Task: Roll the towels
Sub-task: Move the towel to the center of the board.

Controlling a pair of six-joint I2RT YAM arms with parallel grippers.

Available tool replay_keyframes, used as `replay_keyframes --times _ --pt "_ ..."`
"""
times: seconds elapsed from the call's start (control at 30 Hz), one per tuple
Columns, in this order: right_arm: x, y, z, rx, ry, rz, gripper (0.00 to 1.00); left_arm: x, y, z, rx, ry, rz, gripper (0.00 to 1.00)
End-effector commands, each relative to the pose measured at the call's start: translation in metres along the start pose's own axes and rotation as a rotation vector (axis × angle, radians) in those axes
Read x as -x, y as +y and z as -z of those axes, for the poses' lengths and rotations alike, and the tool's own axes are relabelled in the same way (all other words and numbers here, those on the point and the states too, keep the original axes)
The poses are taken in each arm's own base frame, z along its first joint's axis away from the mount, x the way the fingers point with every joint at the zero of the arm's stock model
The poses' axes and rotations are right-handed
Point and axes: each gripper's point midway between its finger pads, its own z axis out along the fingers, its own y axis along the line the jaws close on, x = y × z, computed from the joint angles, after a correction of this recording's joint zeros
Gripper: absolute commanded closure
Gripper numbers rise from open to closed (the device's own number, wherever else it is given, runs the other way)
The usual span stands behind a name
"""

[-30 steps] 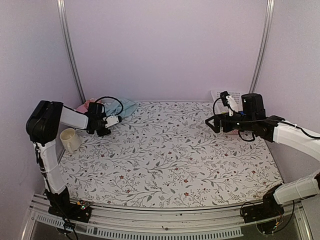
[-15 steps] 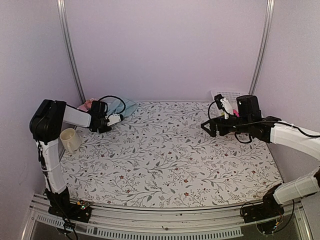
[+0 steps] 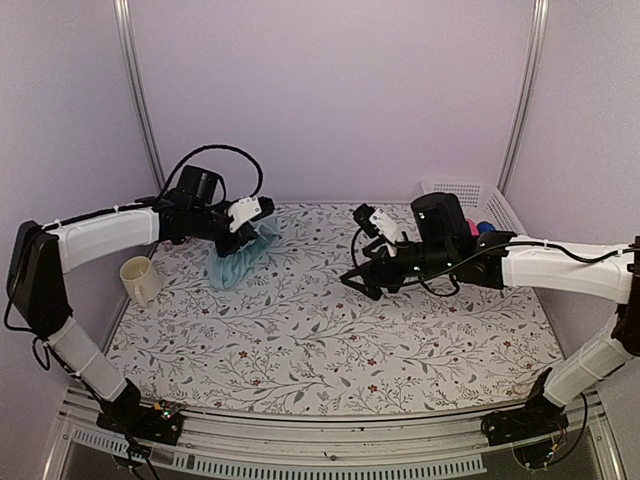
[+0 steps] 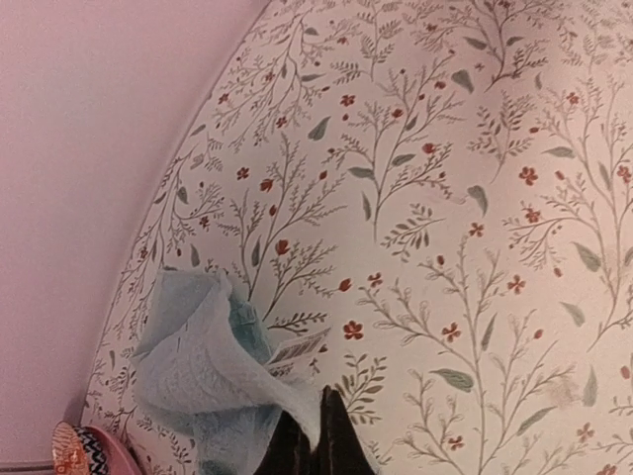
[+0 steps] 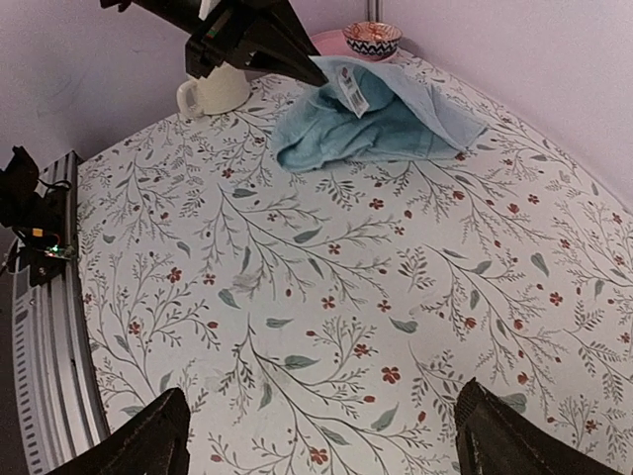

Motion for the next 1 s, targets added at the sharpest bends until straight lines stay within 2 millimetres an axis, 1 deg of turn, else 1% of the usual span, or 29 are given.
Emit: replay_keyframes --times 0.0,0.1,0.2,0.27,0.33,0.47,0.53,0.57,0.6,0.73,0.77,0.87,0.97 --pt "0.02 0.026 -0.021 0.117 -0.043 -0.16 0.08 0.023 -0.046 0.015 -0.121 -0.081 0.116 1.0" --pt "0.023 0.042 -0.031 0.231 -0.085 -0.273 0.1 0.044 -0.063 0.026 -0.164 -0.148 0.126 1.0" --pt "0.025 0.052 -0.042 0.311 -0.104 -0.361 0.15 0.056 -0.081 0.032 -0.196 -0.186 0.123 1.0" --pt "0.027 0.057 -0.051 0.346 -0.106 -0.384 0.18 0.06 -0.09 0.034 -0.209 -0.205 0.118 1.0" --pt "0.03 0.064 -0.059 0.381 -0.11 -0.39 0.19 0.062 -0.096 0.035 -0.218 -0.216 0.123 1.0" --pt "0.03 0.07 -0.077 0.421 -0.122 -0.386 0.23 0.063 -0.104 0.033 -0.24 -0.227 0.135 1.0" --pt "0.027 0.071 -0.088 0.436 -0.123 -0.396 0.26 0.063 -0.107 0.032 -0.25 -0.23 0.136 1.0" --pt "0.031 0.07 -0.091 0.439 -0.132 -0.396 0.28 0.063 -0.109 0.033 -0.256 -0.232 0.137 1.0" --pt "0.028 0.07 -0.099 0.441 -0.127 -0.399 0.3 0.064 -0.111 0.033 -0.263 -0.233 0.137 1.0" --pt "0.027 0.068 -0.118 0.453 -0.131 -0.401 0.34 0.067 -0.117 0.036 -0.285 -0.245 0.131 1.0" --pt "0.033 0.068 -0.121 0.462 -0.144 -0.397 0.35 0.068 -0.119 0.036 -0.29 -0.248 0.129 1.0" --pt "0.036 0.069 -0.129 0.481 -0.158 -0.4 0.37 0.068 -0.122 0.037 -0.299 -0.249 0.125 1.0" --pt "0.038 0.069 -0.134 0.484 -0.166 -0.399 0.44 0.068 -0.124 0.037 -0.303 -0.248 0.121 1.0"
